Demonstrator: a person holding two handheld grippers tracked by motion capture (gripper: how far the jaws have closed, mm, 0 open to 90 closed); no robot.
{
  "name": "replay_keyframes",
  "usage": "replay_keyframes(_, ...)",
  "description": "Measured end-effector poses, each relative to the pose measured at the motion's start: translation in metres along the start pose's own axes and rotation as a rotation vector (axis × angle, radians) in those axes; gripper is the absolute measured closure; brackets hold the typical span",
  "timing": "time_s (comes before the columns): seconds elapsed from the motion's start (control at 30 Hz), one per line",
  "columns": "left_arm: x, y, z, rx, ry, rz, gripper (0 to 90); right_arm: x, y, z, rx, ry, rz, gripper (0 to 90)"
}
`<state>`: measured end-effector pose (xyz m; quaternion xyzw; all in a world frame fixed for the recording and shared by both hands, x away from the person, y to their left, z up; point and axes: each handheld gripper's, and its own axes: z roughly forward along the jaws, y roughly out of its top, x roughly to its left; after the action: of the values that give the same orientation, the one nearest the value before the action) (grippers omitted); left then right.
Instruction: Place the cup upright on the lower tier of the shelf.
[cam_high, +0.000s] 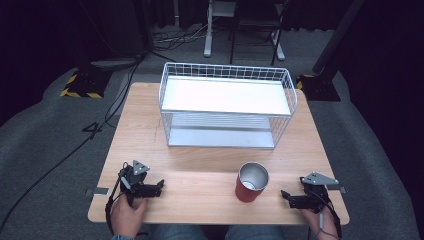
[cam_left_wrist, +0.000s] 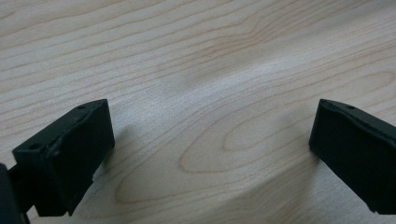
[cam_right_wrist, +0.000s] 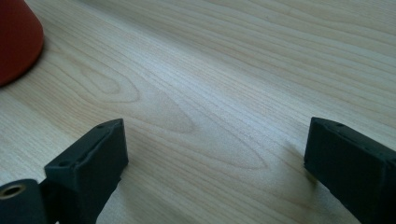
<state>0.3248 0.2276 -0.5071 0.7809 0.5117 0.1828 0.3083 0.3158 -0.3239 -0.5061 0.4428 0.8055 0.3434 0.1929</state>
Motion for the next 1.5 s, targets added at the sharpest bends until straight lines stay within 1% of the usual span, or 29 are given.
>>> replay_keyframes(0.23, 0.0, 0.0, 0.0, 0.001, -0.001, 0.0, 0.2, 0.0, 0.0, 0.0, -0.001, 0.0, 0.0, 6.4)
replay_keyframes(0.33, 0.0, 0.001, 0.001, 0.0, -0.002, 0.001, 0.2, 0.0, 0.0, 0.0, -0.002, 0.0, 0.007, 7.0)
replay_keyframes(0.5, 0.0, 0.002, 0.002, -0.001, 0.001, -0.001, 0.2, 0.002, -0.001, -0.002, -0.019, -0.004, 0.008, 7.6)
replay_keyframes(0.6, 0.001, 0.003, 0.003, 0.001, 0.001, 0.003, 0.2, 0.006, -0.003, -0.006, -0.048, 0.009, 0.013, 5.4)
replay_keyframes(0.73, 0.001, 0.004, 0.003, -0.001, 0.005, -0.007, 0.2, 0.018, -0.006, -0.013, -0.083, 0.022, 0.001, 0.0)
replay_keyframes(0.83, 0.001, 0.004, 0.004, -0.001, 0.005, -0.007, 0.2, 0.025, -0.006, -0.02, -0.115, 0.034, -0.011, 0.0)
replay_keyframes(0.93, 0.001, 0.004, 0.004, -0.001, 0.006, -0.007, 0.2, 0.033, -0.006, -0.028, -0.165, 0.039, -0.019, 0.0)
replay_keyframes(1.1, 0.001, 0.004, 0.004, -0.001, 0.006, -0.007, 0.2, 0.046, -0.007, -0.039, -0.24, 0.077, -0.028, 0.0)
replay_keyframes(1.27, 0.001, 0.004, 0.004, -0.001, 0.006, -0.007, 0.2, 0.059, -0.009, -0.044, -0.312, 0.101, -0.014, 0.0)
replay_keyframes(1.5, 0.001, 0.004, 0.004, -0.001, 0.006, -0.007, 0.2, 0.072, -0.008, -0.047, -0.368, 0.124, -0.011, 0.0)
